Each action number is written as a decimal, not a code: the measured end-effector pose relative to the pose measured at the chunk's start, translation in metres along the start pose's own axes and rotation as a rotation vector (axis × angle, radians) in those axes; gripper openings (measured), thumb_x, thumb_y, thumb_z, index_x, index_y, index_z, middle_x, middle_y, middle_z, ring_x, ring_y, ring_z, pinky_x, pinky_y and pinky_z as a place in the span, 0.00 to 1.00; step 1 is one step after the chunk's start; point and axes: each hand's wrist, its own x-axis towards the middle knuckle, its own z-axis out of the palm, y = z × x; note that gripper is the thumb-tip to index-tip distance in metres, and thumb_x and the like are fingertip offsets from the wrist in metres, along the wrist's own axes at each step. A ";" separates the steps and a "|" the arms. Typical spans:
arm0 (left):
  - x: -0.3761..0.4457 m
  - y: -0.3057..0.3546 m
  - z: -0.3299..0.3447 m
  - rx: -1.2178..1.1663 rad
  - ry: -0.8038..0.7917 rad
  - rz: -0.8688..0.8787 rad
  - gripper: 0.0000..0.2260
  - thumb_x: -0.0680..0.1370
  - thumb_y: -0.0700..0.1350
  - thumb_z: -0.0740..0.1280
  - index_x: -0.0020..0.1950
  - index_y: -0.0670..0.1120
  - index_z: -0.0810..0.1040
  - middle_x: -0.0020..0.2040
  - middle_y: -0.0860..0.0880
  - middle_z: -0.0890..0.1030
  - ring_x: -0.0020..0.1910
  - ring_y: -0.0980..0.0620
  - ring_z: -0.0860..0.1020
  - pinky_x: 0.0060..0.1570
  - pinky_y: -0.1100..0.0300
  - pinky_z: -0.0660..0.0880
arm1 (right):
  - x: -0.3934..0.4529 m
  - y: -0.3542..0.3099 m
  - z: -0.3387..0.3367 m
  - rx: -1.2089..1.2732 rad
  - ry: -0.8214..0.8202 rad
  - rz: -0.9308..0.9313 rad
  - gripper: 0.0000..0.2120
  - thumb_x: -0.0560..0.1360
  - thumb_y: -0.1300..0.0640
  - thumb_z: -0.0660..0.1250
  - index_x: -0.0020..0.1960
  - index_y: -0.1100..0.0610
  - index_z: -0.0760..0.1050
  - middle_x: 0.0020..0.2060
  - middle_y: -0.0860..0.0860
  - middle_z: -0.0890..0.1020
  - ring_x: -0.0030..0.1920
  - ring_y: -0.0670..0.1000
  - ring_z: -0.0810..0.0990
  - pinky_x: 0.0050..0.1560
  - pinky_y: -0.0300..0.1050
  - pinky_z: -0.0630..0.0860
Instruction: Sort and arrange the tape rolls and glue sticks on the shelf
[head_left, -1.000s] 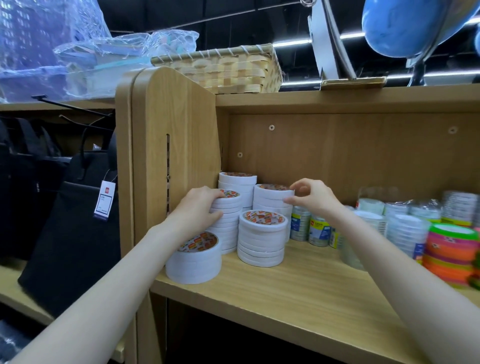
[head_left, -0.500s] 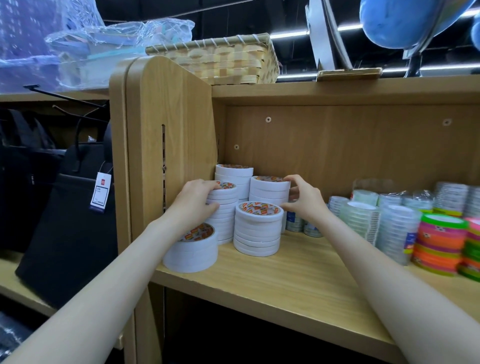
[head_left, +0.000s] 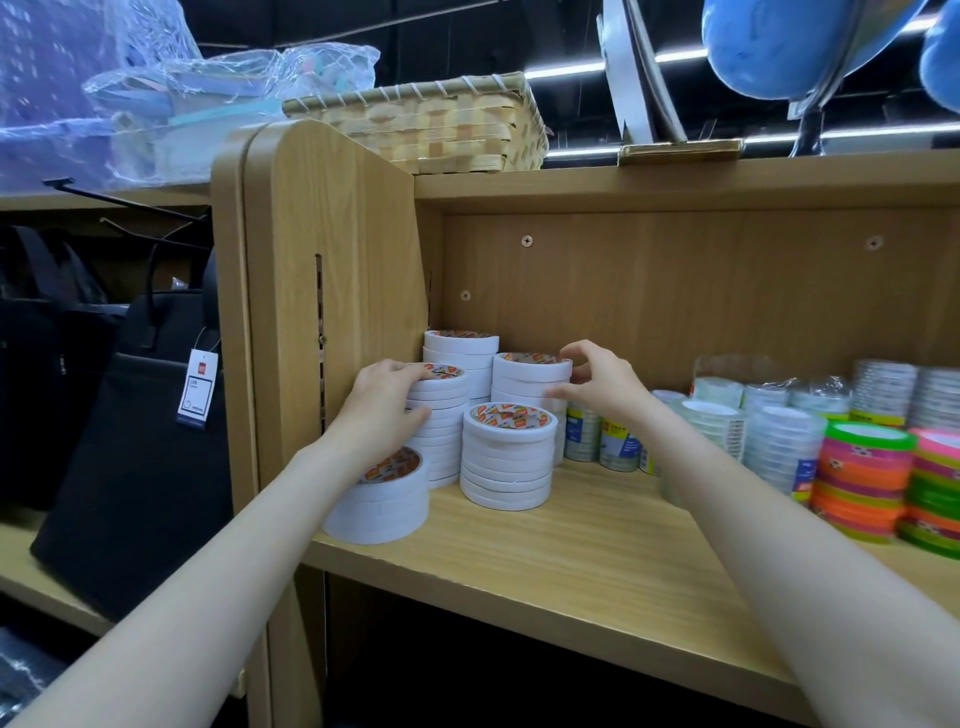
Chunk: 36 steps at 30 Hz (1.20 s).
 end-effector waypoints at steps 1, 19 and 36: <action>-0.001 -0.001 0.001 -0.020 0.015 -0.012 0.19 0.77 0.40 0.64 0.68 0.45 0.70 0.67 0.44 0.69 0.68 0.45 0.63 0.65 0.57 0.58 | 0.001 -0.002 0.000 0.010 0.007 0.009 0.27 0.70 0.52 0.73 0.66 0.56 0.69 0.59 0.55 0.77 0.56 0.50 0.74 0.52 0.41 0.70; -0.052 0.006 0.012 -0.098 0.287 -0.018 0.15 0.76 0.39 0.62 0.62 0.45 0.75 0.62 0.47 0.73 0.59 0.46 0.72 0.58 0.50 0.69 | -0.075 -0.030 0.007 0.103 -0.001 -0.096 0.12 0.69 0.49 0.73 0.50 0.51 0.79 0.52 0.47 0.76 0.54 0.47 0.73 0.51 0.41 0.68; -0.060 0.008 0.020 0.138 0.256 -0.020 0.15 0.77 0.42 0.59 0.63 0.45 0.74 0.62 0.48 0.73 0.62 0.48 0.69 0.47 0.56 0.70 | -0.091 -0.034 0.034 0.180 0.150 -0.046 0.11 0.72 0.57 0.70 0.54 0.58 0.78 0.55 0.53 0.79 0.58 0.52 0.76 0.59 0.45 0.73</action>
